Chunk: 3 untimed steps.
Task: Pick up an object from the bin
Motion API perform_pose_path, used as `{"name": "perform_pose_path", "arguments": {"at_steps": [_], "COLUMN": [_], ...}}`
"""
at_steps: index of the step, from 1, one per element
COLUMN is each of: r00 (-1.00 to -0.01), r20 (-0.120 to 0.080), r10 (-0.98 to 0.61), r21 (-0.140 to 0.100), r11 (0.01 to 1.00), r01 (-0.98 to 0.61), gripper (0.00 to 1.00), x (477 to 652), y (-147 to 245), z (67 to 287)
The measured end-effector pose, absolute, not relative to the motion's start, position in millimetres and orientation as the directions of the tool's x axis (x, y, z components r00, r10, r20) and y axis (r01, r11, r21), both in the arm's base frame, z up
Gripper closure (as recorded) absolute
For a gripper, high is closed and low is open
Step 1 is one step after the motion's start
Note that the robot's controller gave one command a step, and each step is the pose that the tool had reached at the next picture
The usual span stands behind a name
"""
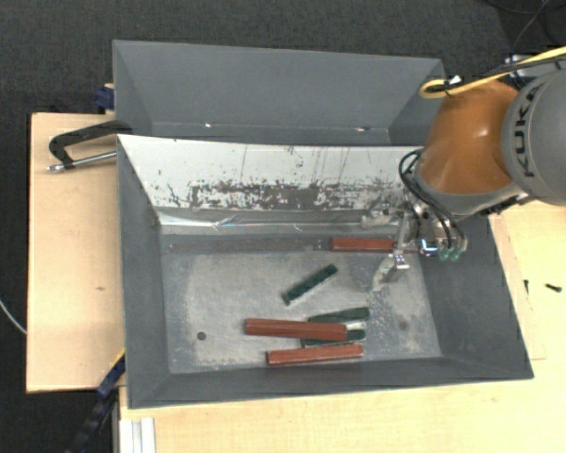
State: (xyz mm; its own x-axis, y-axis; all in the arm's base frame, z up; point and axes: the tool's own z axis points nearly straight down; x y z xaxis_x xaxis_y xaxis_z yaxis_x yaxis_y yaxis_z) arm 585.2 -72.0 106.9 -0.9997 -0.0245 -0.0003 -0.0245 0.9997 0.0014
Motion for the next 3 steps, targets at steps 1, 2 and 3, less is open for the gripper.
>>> {"name": "perform_pose_path", "arguments": {"at_steps": [1,2,3], "r00": [-0.999,-0.999,-0.999], "r20": [-0.005,-0.005,-0.006], "r10": [-0.049,-0.049,0.046], "r21": [-0.001,-0.001,0.001], "r11": [0.999,0.999,0.999], "r01": [-0.049,-0.049,0.046], "gripper": [1.00,1.00,1.00], "x": [604.7,604.7,589.8], "y": [-77.8,-77.8,-37.6], "z": [77.0,77.0,191.0]}}
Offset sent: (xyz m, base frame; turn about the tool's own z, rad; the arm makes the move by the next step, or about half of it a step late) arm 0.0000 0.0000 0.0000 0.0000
